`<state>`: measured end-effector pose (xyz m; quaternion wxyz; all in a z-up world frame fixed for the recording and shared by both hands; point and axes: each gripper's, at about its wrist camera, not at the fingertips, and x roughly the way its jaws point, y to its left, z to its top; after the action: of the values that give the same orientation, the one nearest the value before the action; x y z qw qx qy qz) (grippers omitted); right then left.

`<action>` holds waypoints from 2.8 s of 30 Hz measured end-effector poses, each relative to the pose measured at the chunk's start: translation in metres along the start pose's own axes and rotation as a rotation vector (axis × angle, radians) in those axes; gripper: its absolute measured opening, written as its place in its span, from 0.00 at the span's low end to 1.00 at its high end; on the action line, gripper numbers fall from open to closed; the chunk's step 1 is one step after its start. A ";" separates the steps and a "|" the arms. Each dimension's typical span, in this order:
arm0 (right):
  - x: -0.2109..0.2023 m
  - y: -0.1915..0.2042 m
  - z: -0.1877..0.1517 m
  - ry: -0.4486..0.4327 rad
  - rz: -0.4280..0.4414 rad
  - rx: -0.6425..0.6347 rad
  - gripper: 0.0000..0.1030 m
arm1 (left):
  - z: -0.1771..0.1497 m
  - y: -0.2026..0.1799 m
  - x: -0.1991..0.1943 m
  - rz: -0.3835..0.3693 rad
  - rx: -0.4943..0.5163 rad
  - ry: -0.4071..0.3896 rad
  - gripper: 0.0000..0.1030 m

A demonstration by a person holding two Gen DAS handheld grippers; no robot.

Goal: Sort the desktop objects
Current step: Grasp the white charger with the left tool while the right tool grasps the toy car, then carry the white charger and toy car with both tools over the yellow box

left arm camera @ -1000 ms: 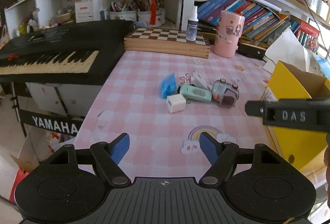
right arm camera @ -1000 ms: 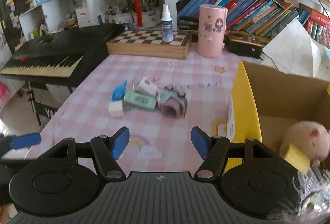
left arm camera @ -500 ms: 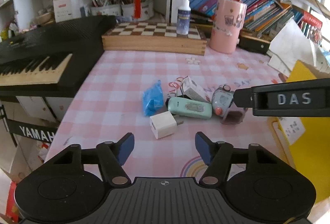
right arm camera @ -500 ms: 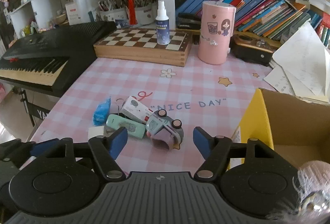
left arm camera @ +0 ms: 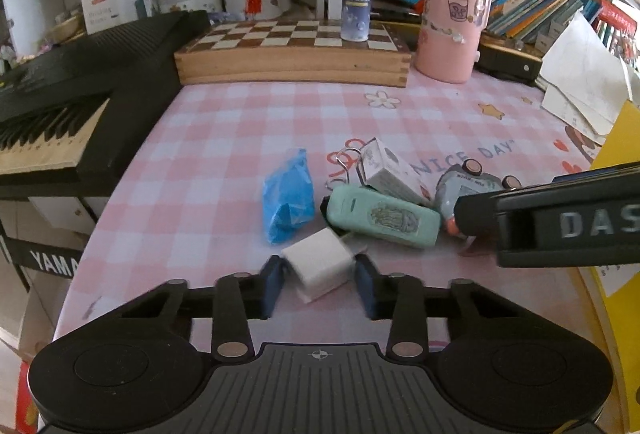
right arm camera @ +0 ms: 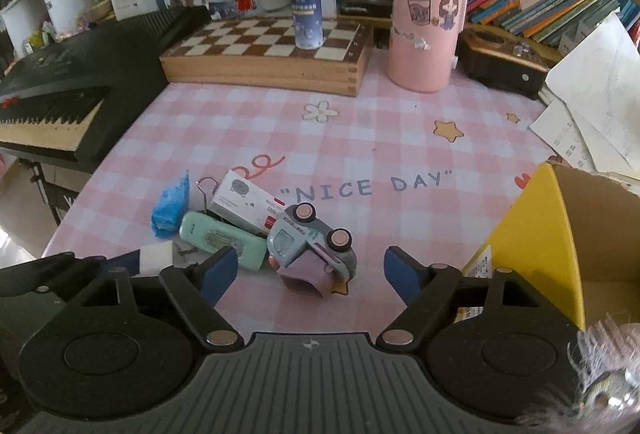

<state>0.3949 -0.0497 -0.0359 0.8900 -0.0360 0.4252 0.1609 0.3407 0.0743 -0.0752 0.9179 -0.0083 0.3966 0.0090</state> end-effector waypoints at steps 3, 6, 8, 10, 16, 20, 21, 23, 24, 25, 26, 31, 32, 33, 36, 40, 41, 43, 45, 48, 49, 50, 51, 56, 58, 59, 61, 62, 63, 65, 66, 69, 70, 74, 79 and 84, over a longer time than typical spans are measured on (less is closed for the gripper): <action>0.011 0.003 0.003 0.025 -0.013 -0.014 0.80 | -0.001 0.005 -0.003 0.004 -0.015 -0.001 0.35; 0.023 0.005 0.007 0.041 -0.028 -0.027 0.80 | -0.003 0.014 -0.010 0.010 -0.041 -0.003 0.35; 0.031 0.005 0.010 0.048 -0.040 -0.028 0.80 | -0.003 0.020 -0.018 0.013 -0.064 -0.007 0.35; 0.037 0.004 0.011 0.044 -0.042 -0.017 0.77 | -0.004 0.025 -0.026 0.012 -0.086 -0.013 0.35; 0.049 0.000 0.006 0.085 -0.030 -0.008 0.54 | -0.006 0.034 -0.049 0.006 -0.143 -0.038 0.35; 0.039 0.000 0.004 0.056 -0.023 0.013 0.54 | -0.006 0.038 -0.065 0.004 -0.166 -0.065 0.35; 0.035 -0.001 0.005 0.041 -0.021 0.018 0.54 | -0.005 0.039 -0.069 0.002 -0.171 -0.073 0.35; 0.023 -0.001 0.005 0.009 -0.019 0.027 0.54 | -0.004 0.042 -0.077 -0.003 -0.180 -0.088 0.35; 0.017 -0.001 0.005 -0.001 -0.015 0.031 0.54 | -0.004 0.042 -0.080 -0.007 -0.181 -0.095 0.35; 0.012 -0.001 0.005 -0.009 -0.012 0.038 0.54 | -0.003 0.043 -0.084 -0.012 -0.180 -0.102 0.35; 0.006 -0.001 0.005 -0.019 -0.006 0.044 0.54 | -0.004 0.043 -0.089 -0.016 -0.178 -0.110 0.35; -0.034 0.000 -0.001 -0.094 0.031 0.049 0.54 | -0.004 0.045 -0.118 -0.044 -0.174 -0.166 0.35; -0.044 0.001 -0.003 -0.112 0.047 0.048 0.54 | -0.005 0.045 -0.124 -0.049 -0.173 -0.176 0.35; -0.055 0.002 -0.007 -0.129 0.060 0.036 0.54 | -0.006 0.045 -0.130 -0.054 -0.171 -0.185 0.35; -0.081 0.007 -0.018 -0.168 0.074 -0.004 0.54 | -0.012 0.043 -0.146 -0.070 -0.160 -0.206 0.35; -0.106 0.014 -0.040 -0.174 0.078 -0.032 0.54 | -0.025 0.041 -0.160 -0.087 -0.152 -0.211 0.35; -0.110 0.016 -0.046 -0.172 0.077 -0.031 0.54 | -0.029 0.041 -0.163 -0.091 -0.153 -0.210 0.35; -0.118 0.020 -0.056 -0.171 0.076 -0.026 0.54 | -0.035 0.041 -0.169 -0.100 -0.152 -0.211 0.35; -0.126 0.024 -0.066 -0.170 0.079 -0.024 0.54 | -0.042 0.040 -0.177 -0.110 -0.144 -0.215 0.35; -0.137 0.029 -0.078 -0.169 0.080 -0.027 0.54 | -0.052 0.039 -0.191 -0.130 -0.127 -0.218 0.35; -0.141 0.030 -0.083 -0.169 0.082 -0.028 0.54 | -0.055 0.039 -0.194 -0.137 -0.120 -0.218 0.35; -0.145 0.032 -0.088 -0.166 0.085 -0.029 0.54 | -0.057 0.039 -0.198 -0.146 -0.110 -0.218 0.35; -0.149 0.034 -0.093 -0.163 0.090 -0.030 0.54 | -0.060 0.039 -0.203 -0.153 -0.099 -0.219 0.35; -0.167 0.043 -0.122 -0.146 0.095 -0.013 0.54 | -0.079 0.038 -0.226 -0.166 -0.082 -0.230 0.35; -0.173 0.046 -0.132 -0.144 0.093 0.006 0.54 | -0.088 0.039 -0.234 -0.170 -0.089 -0.223 0.35; -0.176 0.049 -0.138 -0.142 0.092 0.013 0.54 | -0.093 0.040 -0.236 -0.172 -0.093 -0.218 0.35; -0.183 0.054 -0.149 -0.139 0.093 0.019 0.54 | -0.102 0.042 -0.242 -0.175 -0.099 -0.205 0.35; -0.186 0.056 -0.154 -0.137 0.093 0.020 0.54 | -0.107 0.043 -0.246 -0.177 -0.100 -0.201 0.35; -0.190 0.059 -0.160 -0.137 0.094 0.020 0.54 | -0.111 0.044 -0.249 -0.178 -0.100 -0.198 0.35; -0.196 0.065 -0.170 -0.134 0.095 0.022 0.54 | -0.120 0.044 -0.255 -0.184 -0.094 -0.192 0.35; -0.199 0.067 -0.176 -0.132 0.096 0.024 0.54 | -0.124 0.044 -0.257 -0.189 -0.092 -0.188 0.35; -0.207 0.073 -0.192 -0.125 0.095 0.032 0.54 | -0.134 0.043 -0.263 -0.205 -0.081 -0.175 0.35; -0.210 0.074 -0.197 -0.123 0.092 0.037 0.54 | -0.138 0.042 -0.265 -0.212 -0.076 -0.170 0.35; -0.219 0.073 -0.215 -0.109 0.075 0.068 0.54 | -0.147 0.035 -0.270 -0.242 -0.056 -0.156 0.35; -0.229 0.064 -0.230 -0.097 0.047 0.115 0.54 | -0.152 0.026 -0.275 -0.272 -0.028 -0.158 0.35; -0.237 0.058 -0.241 -0.095 0.021 0.142 0.54 | -0.154 0.016 -0.274 -0.300 -0.002 -0.149 0.35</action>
<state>0.0574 -0.1041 -0.0027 0.9078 0.0393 0.3931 0.1410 0.0399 0.0844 0.0187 0.9359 -0.0677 0.3216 -0.1270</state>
